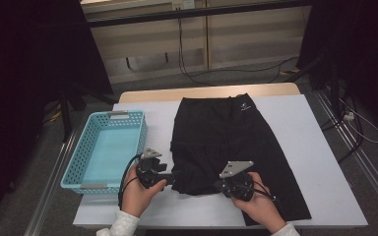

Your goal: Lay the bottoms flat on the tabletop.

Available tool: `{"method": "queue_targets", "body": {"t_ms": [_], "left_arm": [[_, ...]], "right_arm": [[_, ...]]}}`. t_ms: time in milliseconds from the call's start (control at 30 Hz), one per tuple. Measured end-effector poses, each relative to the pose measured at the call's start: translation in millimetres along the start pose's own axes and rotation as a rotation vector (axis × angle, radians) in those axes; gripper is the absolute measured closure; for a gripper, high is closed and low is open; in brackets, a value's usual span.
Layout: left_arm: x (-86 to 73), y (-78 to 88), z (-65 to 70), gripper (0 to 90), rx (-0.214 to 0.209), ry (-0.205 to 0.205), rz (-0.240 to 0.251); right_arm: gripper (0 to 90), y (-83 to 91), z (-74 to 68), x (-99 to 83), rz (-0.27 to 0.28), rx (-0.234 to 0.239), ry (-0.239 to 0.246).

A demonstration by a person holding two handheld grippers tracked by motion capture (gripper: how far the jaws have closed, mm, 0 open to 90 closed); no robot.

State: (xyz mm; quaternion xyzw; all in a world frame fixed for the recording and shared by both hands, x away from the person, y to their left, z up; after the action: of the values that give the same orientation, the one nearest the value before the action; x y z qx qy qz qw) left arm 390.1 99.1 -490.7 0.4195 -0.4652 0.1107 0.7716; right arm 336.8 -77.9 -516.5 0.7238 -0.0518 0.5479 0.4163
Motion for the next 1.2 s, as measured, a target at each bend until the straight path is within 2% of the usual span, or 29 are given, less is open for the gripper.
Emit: {"method": "queue_targets", "body": {"t_ms": [33,233,333,367,467,567,633,667,733,800,833,900,933,1000,1200], "left_arm": [[-1.0,0.2,0.1,37.5,-0.005,-0.002,-0.007],[-10.6,-2.0,-8.0,42.1,0.032,-0.017,-0.013],[-17.0,-4.7,-6.8,43.7,0.014,-0.001,-0.028],[-17.7,-6.0,-7.2,43.8,0.026,-0.016,-0.027],[-19.6,-8.4,-4.7,43.1,0.018,-0.028,-0.032],[-22.8,-11.0,-4.2,43.0,0.029,-0.045,-0.041],[-22.3,-11.4,-4.1,44.1,0.038,-0.036,-0.035],[-22.9,-11.2,-4.2,45.3,0.039,-0.055,-0.041],[-23.1,-11.4,-2.1,46.7,0.035,-0.046,-0.041],[-23.4,-11.3,-0.7,53.0,0.026,-0.043,-0.046],[-24.4,-11.1,3.7,56.6,0.005,-0.033,-0.059],[-24.4,-12.0,5.3,58.4,0.005,-0.028,-0.056],[-24.7,-12.0,5.7,61.1,0.011,-0.045,-0.064],[-25.4,-11.9,8.1,66.8,-0.009,-0.028,-0.07],[-26.8,-11.4,6.8,84.6,-0.011,0.006,-0.082]], "right_arm": [[87.5,0.5,0.4,-0.1,0.0,0.0,0.0],[87.1,2.3,0.1,0.1,0.003,-0.007,0.006],[86.6,2.8,-0.5,-0.1,0.001,-0.005,0.007],[86.6,3.0,-0.4,0.1,0.002,-0.005,0.007],[86.6,2.8,-0.3,0.1,0.002,-0.006,0.008],[86.2,2.3,-1.0,0.2,0.001,-0.006,0.01],[85.9,2.3,-1.4,0.2,0.001,-0.005,0.01],[85.7,1.8,-1.8,0.0,0.0,-0.005,0.015],[85.4,1.3,-2.2,-0.5,-0.002,-0.004,0.019],[85.3,0.8,-2.4,-0.6,-0.002,-0.004,0.021],[85.3,0.5,-2.8,-0.9,-0.004,-0.003,0.021],[85.2,0.0,-3.1,-0.9,-0.004,-0.003,0.024],[85.2,0.0,-3.2,-0.9,-0.004,-0.002,0.024],[85.0,-0.1,-3.2,-1.2,-0.004,-0.002,0.023],[85.1,-0.4,-2.8,-1.4,-0.004,-0.004,0.022]]}}
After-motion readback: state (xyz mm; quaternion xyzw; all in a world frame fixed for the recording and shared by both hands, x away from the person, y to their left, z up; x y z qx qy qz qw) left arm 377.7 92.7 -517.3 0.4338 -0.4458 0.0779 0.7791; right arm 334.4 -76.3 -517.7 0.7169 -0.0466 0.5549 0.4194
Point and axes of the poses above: each handheld gripper's, and its own axes: y roughly backward along the jaws, x roughly out of its top, z roughly to its right, the point moved 9 cm from there along -y, roughly forward along the jaws, and after that the axes turned 12 degrees about z, right-handed, at the moved point
